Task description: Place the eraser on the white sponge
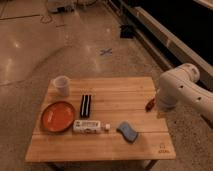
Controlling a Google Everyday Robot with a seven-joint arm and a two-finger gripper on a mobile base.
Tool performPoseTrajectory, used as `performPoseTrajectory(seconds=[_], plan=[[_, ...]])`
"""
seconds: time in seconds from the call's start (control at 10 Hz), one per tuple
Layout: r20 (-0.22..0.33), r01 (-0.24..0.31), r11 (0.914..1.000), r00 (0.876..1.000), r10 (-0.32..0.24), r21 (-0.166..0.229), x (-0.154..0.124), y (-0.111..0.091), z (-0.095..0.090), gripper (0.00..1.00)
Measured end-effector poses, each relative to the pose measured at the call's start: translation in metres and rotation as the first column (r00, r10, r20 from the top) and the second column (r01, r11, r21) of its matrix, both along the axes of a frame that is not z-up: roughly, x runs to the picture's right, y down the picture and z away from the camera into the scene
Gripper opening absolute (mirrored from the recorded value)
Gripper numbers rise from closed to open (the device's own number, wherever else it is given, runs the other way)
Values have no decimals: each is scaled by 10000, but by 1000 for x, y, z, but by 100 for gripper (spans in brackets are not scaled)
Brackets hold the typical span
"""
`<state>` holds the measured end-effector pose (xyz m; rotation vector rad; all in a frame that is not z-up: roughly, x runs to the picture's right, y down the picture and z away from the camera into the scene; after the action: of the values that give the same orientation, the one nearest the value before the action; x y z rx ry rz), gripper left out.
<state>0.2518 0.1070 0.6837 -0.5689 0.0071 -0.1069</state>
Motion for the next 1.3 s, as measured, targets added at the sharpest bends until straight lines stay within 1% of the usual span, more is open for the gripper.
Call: performPoseTrajectory(seconds=[0.2, 0.4, 0.5, 0.6, 0.7, 0.8, 0.9, 1.0, 1.1, 1.2, 1.3], plan=[[-18, -84, 10000, 10000, 84, 16, -19, -2, 1, 42], [37, -41, 10000, 10000, 41, 27, -19, -3, 0, 42], [25, -47, 10000, 10000, 47, 28, -13, -3, 0, 42], [8, -46, 10000, 10000, 46, 5, -13, -3, 4, 42], [32, -37, 10000, 10000, 37, 19, -21, -7, 7, 42], [54, 2, 10000, 10000, -2, 4, -27, -7, 7, 42], [276, 396, 9992, 9988, -394, -84, -27, -4, 4, 44], [450, 646, 9979, 9969, -640, -108, -24, -3, 2, 50], [477, 696, 9976, 9965, -692, -71, -18, -4, 4, 63], [628, 769, 9970, 9950, -772, 81, -21, -8, 9, 72], [864, 925, 9953, 9918, -947, 291, -29, -14, 14, 79]])
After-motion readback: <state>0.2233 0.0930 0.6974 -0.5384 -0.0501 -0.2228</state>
